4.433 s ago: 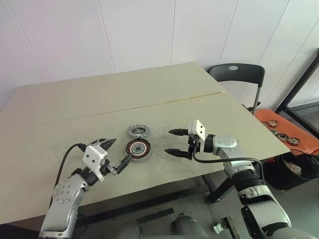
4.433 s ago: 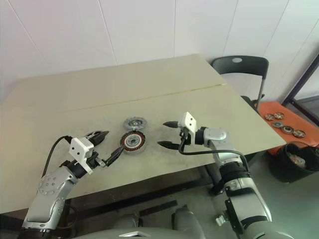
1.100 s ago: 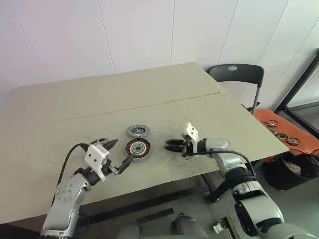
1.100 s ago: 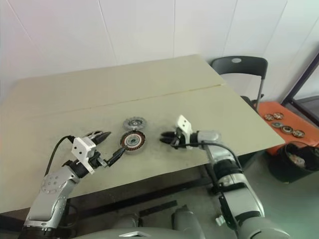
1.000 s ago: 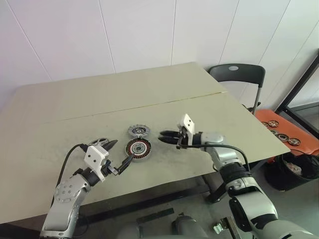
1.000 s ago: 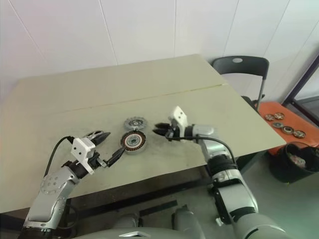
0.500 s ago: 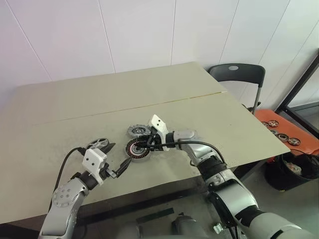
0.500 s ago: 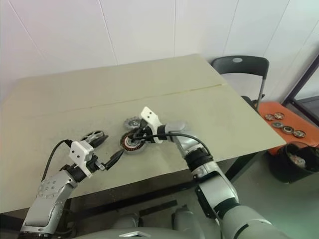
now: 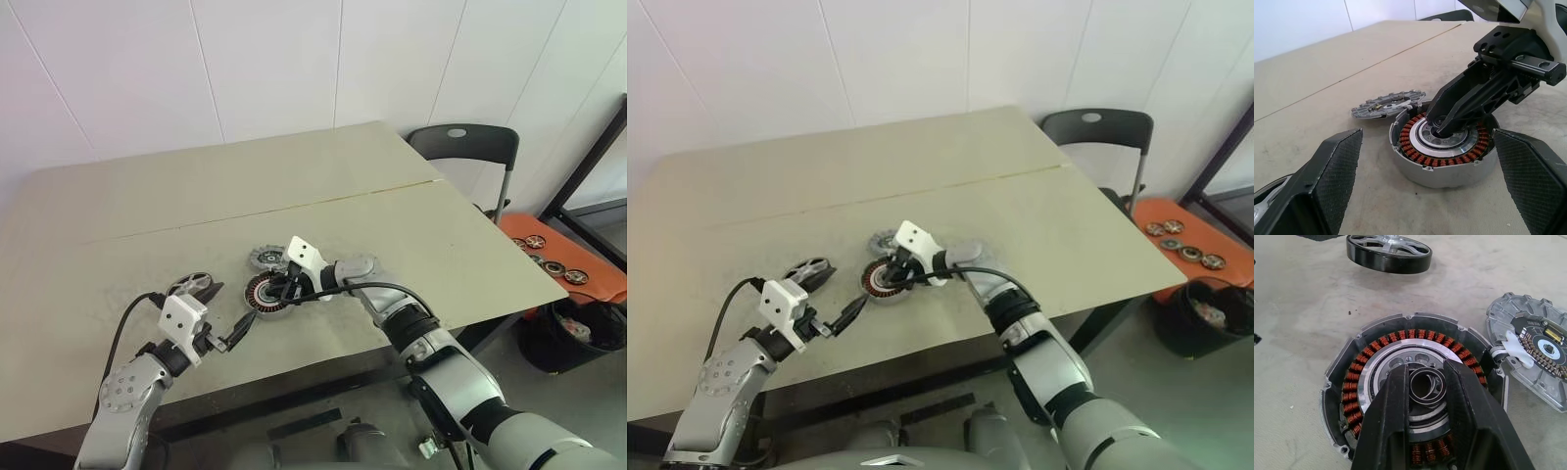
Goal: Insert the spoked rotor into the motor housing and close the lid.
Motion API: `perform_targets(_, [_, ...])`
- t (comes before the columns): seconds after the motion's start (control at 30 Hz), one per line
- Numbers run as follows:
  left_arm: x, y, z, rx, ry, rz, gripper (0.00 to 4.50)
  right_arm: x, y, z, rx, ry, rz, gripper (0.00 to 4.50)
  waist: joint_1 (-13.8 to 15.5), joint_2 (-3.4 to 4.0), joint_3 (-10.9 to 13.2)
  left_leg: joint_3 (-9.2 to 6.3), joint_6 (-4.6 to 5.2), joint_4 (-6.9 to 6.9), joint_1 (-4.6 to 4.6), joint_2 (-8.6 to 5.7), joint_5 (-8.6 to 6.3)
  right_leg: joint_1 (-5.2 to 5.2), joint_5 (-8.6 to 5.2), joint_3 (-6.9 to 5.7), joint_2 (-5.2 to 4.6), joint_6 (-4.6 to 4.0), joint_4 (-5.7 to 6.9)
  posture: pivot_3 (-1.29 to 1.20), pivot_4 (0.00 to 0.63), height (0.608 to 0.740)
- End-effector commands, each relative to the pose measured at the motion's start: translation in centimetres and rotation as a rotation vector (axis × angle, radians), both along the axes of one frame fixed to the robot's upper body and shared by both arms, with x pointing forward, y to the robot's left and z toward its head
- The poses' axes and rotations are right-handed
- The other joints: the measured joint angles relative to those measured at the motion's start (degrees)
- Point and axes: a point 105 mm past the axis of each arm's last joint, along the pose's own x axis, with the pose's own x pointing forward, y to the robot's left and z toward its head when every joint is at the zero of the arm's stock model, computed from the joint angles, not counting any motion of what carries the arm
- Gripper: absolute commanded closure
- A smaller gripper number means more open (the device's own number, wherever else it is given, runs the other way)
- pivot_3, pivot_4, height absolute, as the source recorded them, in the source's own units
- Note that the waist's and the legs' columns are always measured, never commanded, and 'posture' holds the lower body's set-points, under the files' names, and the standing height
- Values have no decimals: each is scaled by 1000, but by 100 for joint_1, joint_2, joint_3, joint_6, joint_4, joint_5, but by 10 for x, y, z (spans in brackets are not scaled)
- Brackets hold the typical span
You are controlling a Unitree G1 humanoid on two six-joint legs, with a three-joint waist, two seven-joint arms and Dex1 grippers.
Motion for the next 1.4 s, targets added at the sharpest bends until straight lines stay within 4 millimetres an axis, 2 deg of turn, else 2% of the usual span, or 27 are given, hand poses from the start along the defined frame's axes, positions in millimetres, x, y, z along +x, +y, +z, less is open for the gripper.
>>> perform_targets(0.03, [1,0,15,12,-59,-6,0,2,4,7,9,-19,13,3833,0,0,0,0,0,0,0,0,0,0,0,0,0,0,0,0,0,740])
perform_targets(0.17, [1,0,14,12,-55,-5,0,-3,9,10,38,6,36,3833,0,0,0,0,0,0,0,0,0,0,0,0,0,0,0,0,0,740])
perform_targets(0.83, [1,-2,8,11,-38,-7,0,-4,16,14,79,14,22,3833,2,0,0,0,0,-21,0,0,0,-8,0,0,0,0,-3,0,0,740])
perform_targets(1.23, [1,-2,8,14,-36,-7,0,5,3,10,8,-40,4,3833,10,0,0,1,0,-22,0,-1,0,-7,0,0,-1,0,-5,0,0,740])
perform_targets(1.4, [1,-2,8,15,-36,-9,0,1,3,6,4,-17,18,3833,3,-1,0,1,0,-22,1,0,0,-6,0,0,-1,0,-6,0,0,740])
